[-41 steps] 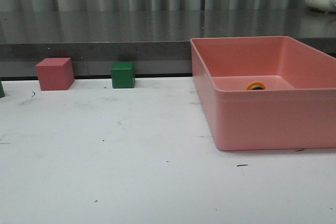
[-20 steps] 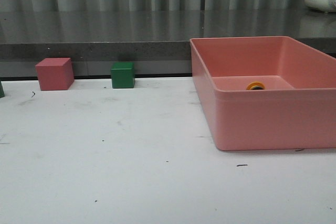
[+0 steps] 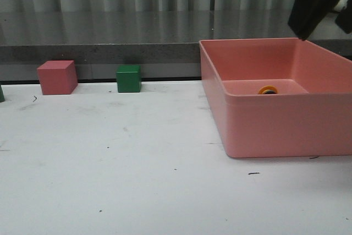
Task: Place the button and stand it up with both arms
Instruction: 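Lower the right gripper into the pink bin around the yellow button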
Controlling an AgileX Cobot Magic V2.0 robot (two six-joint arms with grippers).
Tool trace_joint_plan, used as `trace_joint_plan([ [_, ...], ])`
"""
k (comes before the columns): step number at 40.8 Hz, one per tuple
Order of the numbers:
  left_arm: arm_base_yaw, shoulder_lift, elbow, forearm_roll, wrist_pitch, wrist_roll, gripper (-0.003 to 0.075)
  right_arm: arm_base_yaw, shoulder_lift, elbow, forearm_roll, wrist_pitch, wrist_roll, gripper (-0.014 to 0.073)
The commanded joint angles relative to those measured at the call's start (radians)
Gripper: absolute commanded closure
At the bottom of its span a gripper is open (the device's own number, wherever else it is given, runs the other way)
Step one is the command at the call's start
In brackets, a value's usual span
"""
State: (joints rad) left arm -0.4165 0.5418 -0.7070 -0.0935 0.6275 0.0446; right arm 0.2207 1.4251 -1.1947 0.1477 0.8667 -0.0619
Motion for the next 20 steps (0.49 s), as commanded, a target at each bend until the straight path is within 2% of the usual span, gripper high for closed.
trace_joint_plan([
  [1, -0.042, 0.011, -0.027, -0.014, -0.080, -0.002, 0.0227, -0.001, 0.063, -0.091, -0.033, -0.037, 0.036, 0.0022],
  [7, -0.055, 0.011, -0.027, -0.014, -0.080, -0.002, 0.0227, -0.001, 0.194, -0.173, -0.132, -0.022, 0.145, 0.0022],
  [20, -0.055, 0.011, -0.027, -0.014, -0.080, -0.002, 0.0227, -0.009, 0.440, -0.347, -0.164, -0.006, 0.236, 0.0022],
])
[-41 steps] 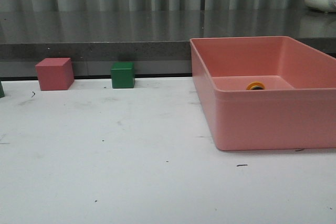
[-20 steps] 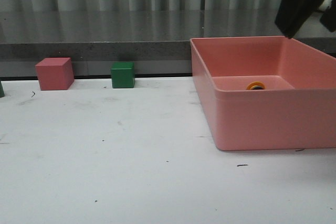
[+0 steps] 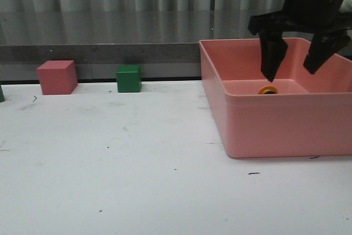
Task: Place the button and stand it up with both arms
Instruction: 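Lower the right gripper into the pink bin around the yellow button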
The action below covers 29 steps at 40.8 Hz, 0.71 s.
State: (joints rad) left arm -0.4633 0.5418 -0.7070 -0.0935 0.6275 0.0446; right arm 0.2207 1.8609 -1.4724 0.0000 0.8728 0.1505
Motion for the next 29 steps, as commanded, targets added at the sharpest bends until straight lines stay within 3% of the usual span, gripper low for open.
trace_joint_plan([
  [1, -0.008, 0.011, -0.027, -0.014, -0.080, -0.002, 0.0227, -0.011, 0.019, -0.080, -0.016, -0.008, 0.029, 0.0022],
  [22, -0.008, 0.011, -0.027, -0.014, -0.080, -0.002, 0.0227, -0.032, 0.225, -0.232, -0.012, 0.063, 0.054, 0.0028],
  [29, -0.008, 0.011, -0.027, -0.014, -0.080, -0.002, 0.0227, -0.032, 0.227, -0.233, 0.000, 0.069, 0.054, 0.0170],
])
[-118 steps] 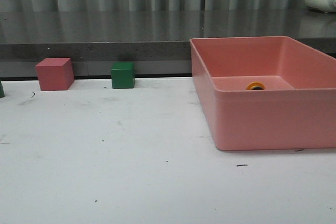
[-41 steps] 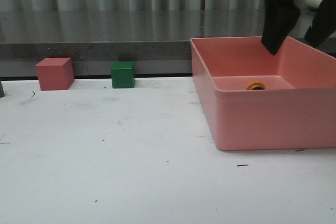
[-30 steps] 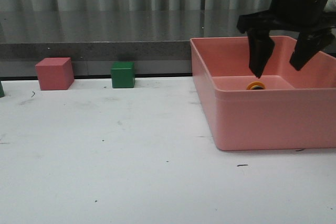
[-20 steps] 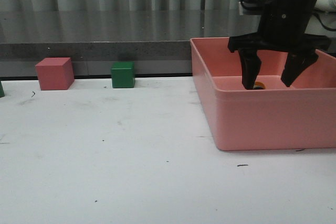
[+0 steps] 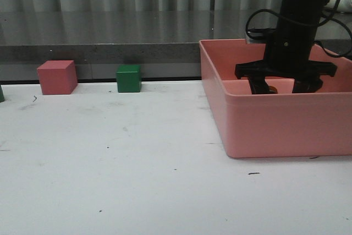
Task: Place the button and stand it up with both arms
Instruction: 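Lower the right gripper into the pink bin around the yellow button, then close the right gripper on the button and lift it out of the bin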
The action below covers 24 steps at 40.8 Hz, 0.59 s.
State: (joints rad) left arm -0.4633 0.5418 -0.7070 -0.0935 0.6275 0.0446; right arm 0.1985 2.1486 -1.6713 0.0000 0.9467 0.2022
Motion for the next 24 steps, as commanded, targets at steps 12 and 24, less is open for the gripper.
trace_joint_plan([
  [12, -0.008, 0.011, -0.027, -0.014, -0.080, -0.002, 0.0227, -0.010, -0.099, -0.037, 0.020, 0.031, 0.002, 0.0283],
  [24, -0.008, 0.011, -0.027, -0.014, -0.080, -0.002, 0.0227, 0.028, -0.254, -0.037, 0.020, 0.096, 0.002, 0.0283],
])
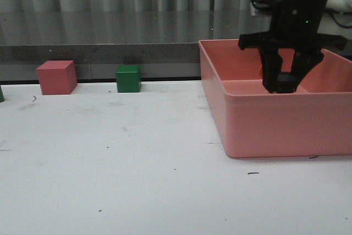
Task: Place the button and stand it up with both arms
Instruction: 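Close the right gripper on the button and lift it out of the bin, then carry the button toward the cubes, lower it onto the table, release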
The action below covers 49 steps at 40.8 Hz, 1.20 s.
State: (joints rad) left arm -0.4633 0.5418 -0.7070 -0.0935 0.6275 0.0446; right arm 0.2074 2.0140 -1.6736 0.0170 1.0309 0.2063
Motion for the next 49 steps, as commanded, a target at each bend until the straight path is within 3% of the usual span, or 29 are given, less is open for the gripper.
trace_joint_plan([
  [1, -0.008, 0.011, -0.027, -0.014, -0.080, -0.002, 0.0227, 0.027, -0.134, -0.034, 0.003, 0.013, -0.002, 0.0283],
  [15, -0.008, 0.011, -0.027, -0.014, -0.080, -0.002, 0.0227, 0.298, -0.275, -0.034, 0.003, 0.045, 0.000, 0.0283],
  [24, -0.008, 0.011, -0.027, -0.014, -0.080, -0.002, 0.0227, 0.480, -0.237, -0.037, 0.002, -0.013, 0.120, 0.0283],
  [36, -0.008, 0.011, -0.027, -0.014, -0.080, -0.002, 0.0227, 0.586, -0.055, -0.217, 0.003, 0.004, 0.245, 0.0283],
  [49, -0.008, 0.011, -0.027, -0.014, -0.080, -0.002, 0.0227, 0.604, 0.200, -0.503, -0.001, 0.118, 0.415, 0.0283],
])
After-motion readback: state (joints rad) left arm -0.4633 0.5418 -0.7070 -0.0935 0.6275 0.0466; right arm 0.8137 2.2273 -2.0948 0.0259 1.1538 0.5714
